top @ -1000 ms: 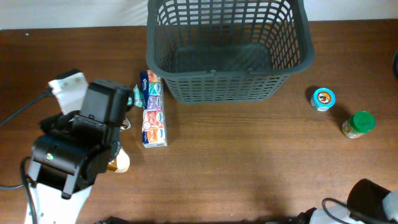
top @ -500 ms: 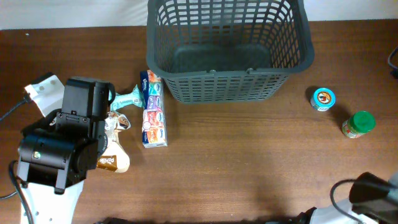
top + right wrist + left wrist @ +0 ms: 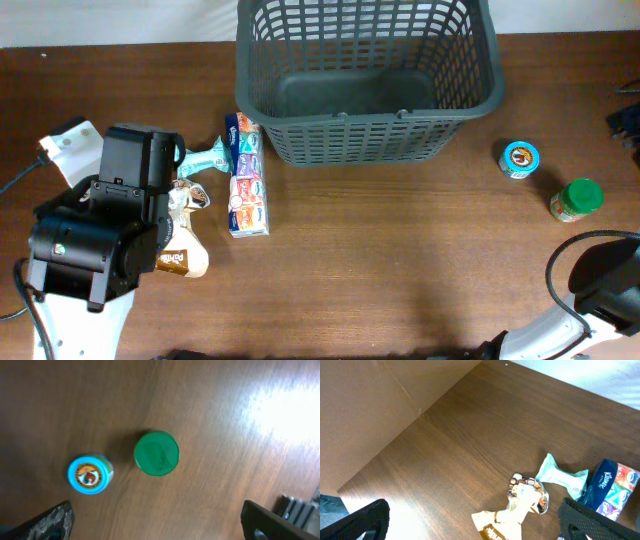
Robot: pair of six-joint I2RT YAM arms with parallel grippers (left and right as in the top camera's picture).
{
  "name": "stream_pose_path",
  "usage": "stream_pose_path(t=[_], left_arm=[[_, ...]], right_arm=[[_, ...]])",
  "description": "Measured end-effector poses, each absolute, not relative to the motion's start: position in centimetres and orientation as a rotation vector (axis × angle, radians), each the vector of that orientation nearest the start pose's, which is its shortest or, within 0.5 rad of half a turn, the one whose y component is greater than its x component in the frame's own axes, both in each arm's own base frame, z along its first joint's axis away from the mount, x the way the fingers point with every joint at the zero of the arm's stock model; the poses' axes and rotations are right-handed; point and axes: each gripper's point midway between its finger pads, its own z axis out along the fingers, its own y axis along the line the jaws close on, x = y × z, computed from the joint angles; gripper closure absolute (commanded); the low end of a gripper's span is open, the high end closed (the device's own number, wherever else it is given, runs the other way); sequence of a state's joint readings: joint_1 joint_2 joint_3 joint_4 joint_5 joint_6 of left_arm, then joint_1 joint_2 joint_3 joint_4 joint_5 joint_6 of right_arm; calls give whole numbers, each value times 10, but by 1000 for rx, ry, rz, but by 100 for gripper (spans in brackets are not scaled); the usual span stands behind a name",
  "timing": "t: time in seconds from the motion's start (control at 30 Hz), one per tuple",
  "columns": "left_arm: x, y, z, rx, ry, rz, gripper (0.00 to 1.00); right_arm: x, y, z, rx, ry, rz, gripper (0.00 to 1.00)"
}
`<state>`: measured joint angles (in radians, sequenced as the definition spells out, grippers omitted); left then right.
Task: Pack container
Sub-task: 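Lower the right gripper over the green-lidded jar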
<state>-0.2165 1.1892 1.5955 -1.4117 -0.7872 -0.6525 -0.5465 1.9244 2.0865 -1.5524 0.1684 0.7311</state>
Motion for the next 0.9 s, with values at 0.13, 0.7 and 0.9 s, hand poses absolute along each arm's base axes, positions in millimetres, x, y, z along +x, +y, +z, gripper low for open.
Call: stream_pose_path(t=[0.13, 0.7, 0.9], left_arm=[[249, 70, 346, -754, 2143, 574, 0], [248, 70, 345, -753, 2145, 575, 0], [248, 70, 345, -753, 2145, 575, 0]], right_arm=[[310, -225, 204, 1821, 2366, -231, 1], [320, -230, 136, 1753, 2461, -132, 1], [314, -225, 114, 1758, 2501, -126, 1]])
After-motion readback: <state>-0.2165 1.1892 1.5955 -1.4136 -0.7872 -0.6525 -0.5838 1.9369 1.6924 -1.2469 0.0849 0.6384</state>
